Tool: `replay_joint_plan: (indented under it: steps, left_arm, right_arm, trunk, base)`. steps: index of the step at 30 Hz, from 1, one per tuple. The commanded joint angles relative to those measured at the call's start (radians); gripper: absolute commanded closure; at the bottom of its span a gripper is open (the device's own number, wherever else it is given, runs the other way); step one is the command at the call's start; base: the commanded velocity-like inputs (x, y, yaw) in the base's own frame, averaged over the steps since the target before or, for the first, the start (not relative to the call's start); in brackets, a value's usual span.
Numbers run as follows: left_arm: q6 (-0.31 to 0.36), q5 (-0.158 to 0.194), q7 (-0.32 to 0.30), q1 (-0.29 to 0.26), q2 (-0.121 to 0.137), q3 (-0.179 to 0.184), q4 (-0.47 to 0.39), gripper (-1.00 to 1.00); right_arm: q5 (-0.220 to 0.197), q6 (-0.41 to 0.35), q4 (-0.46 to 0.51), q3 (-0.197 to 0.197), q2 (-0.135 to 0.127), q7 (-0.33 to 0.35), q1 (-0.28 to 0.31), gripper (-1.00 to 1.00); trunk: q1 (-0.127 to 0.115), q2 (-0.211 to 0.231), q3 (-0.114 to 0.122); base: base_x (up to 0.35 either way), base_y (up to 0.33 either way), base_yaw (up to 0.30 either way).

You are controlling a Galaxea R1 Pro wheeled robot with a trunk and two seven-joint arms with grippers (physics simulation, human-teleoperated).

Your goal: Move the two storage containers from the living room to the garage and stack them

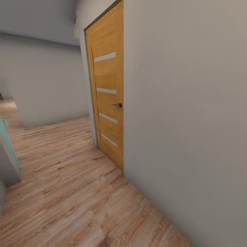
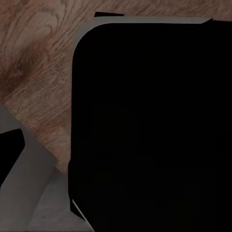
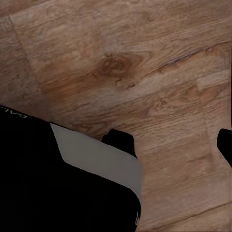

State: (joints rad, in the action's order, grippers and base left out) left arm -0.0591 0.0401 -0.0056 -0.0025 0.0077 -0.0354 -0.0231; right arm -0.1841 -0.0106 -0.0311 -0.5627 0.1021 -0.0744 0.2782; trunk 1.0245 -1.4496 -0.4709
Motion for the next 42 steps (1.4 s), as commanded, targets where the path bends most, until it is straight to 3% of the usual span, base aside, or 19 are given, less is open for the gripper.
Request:
replay_joint_plan:
  steps: [1, 21, 42]
  left_arm:
    - [-0.003, 0.004, -0.001, 0.000, 0.000, -0.003, 0.000, -1.00]
    - [-0.002, 0.006, -0.001, 0.000, 0.000, -0.004, 0.000, -1.00]
    - [-0.002, 0.007, 0.000, -0.001, 0.000, -0.004, 0.000, -1.00]
  right_arm:
    - [-0.009, -0.001, -0.002, -0.009, 0.001, -0.002, 0.001, -1.00]
    - [-0.009, 0.000, -0.002, -0.008, 0.001, -0.002, 0.001, -1.00]
    - [-0.009, 0.009, -0.002, -0.008, -0.003, -0.003, 0.001, -1.00]
  trunk:
    - [0.001, 0.000, -0.001]
    - [0.001, 0.000, -0.008]
    - [0.001, 0.000, -0.009]
  base:
    - [0.322, 0.000, 0.268]
    - [0.322, 0.000, 0.264]
    - [0.322, 0.000, 0.058]
